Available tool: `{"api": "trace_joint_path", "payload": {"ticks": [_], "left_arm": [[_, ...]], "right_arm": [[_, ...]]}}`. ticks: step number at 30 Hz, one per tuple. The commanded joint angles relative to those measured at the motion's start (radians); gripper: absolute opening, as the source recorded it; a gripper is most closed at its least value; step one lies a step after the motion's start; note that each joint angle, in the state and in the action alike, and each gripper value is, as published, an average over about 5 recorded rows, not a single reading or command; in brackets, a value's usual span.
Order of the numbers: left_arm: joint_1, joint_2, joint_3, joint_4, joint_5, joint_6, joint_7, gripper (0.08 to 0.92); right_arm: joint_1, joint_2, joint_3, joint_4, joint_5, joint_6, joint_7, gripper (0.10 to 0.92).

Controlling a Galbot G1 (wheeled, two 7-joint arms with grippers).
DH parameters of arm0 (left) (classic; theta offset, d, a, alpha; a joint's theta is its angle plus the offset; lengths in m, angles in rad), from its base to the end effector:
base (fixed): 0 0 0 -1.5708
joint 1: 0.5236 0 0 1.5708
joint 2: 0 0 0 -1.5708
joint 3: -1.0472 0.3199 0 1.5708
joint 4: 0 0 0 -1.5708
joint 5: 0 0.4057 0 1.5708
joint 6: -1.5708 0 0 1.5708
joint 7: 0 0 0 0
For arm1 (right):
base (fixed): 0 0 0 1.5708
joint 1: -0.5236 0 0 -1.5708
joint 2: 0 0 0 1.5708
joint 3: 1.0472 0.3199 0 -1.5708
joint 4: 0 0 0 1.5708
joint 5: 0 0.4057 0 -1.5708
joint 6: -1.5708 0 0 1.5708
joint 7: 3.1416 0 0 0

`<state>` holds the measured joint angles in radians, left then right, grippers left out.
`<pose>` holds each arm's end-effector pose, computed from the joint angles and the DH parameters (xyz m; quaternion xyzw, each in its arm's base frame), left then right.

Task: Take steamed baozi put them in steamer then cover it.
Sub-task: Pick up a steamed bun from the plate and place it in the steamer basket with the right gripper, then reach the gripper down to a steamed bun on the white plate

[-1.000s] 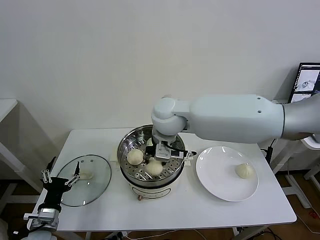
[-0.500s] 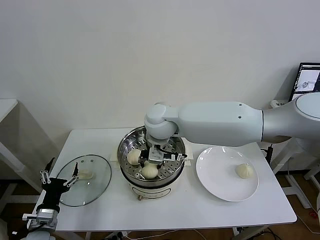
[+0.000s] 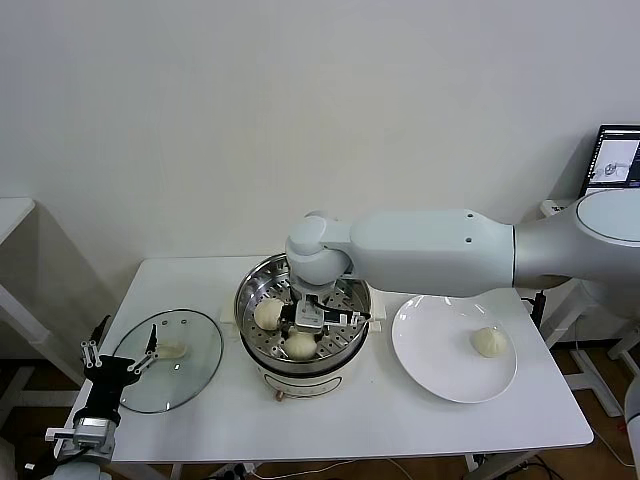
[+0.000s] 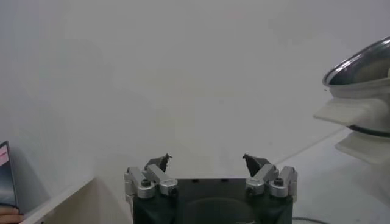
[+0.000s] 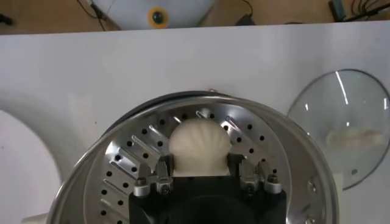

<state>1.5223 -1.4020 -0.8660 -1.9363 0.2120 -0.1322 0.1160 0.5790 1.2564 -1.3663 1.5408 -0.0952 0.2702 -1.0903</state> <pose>0.2483 0.1548 -0.2976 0.0437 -0.9658 -0.2555 0.0033 0.4412 0.2635 -0.1029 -0.6792 0.0700 -0.7298 0.0335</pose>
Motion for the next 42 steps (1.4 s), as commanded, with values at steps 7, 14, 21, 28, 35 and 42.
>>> {"api": "trace_joint_path", "payload": {"ticks": [7, 14, 21, 28, 35, 42], "left_arm": [[0.005, -0.002, 0.004, -0.006, 0.003, 0.0, 0.0, 0.823], [0.01, -0.002, 0.008, -0.019, 0.003, 0.002, -0.001, 0.823], [0.019, -0.003, 0.018, -0.035, 0.007, 0.005, -0.004, 0.823], [0.026, -0.006, 0.031, -0.045, 0.016, 0.003, -0.007, 0.823], [0.029, -0.008, 0.036, -0.048, 0.02, 0.003, -0.008, 0.823], [0.026, -0.005, 0.041, -0.051, 0.022, 0.008, -0.01, 0.823]], "right_arm": [[0.048, -0.048, 0.06, 0.001, 0.052, -0.005, -0.01, 0.82], [0.177, -0.187, 0.125, 0.01, 0.177, -0.031, -0.067, 0.823], [0.208, -0.44, 0.138, 0.05, 0.349, -0.288, -0.168, 0.823], [0.084, -0.649, 0.161, -0.035, 0.328, -0.44, -0.239, 0.823], [-0.213, -0.756, 0.349, -0.172, 0.157, -0.437, -0.256, 0.823], [-0.492, -0.779, 0.584, -0.276, -0.021, -0.402, -0.236, 0.823]]}}
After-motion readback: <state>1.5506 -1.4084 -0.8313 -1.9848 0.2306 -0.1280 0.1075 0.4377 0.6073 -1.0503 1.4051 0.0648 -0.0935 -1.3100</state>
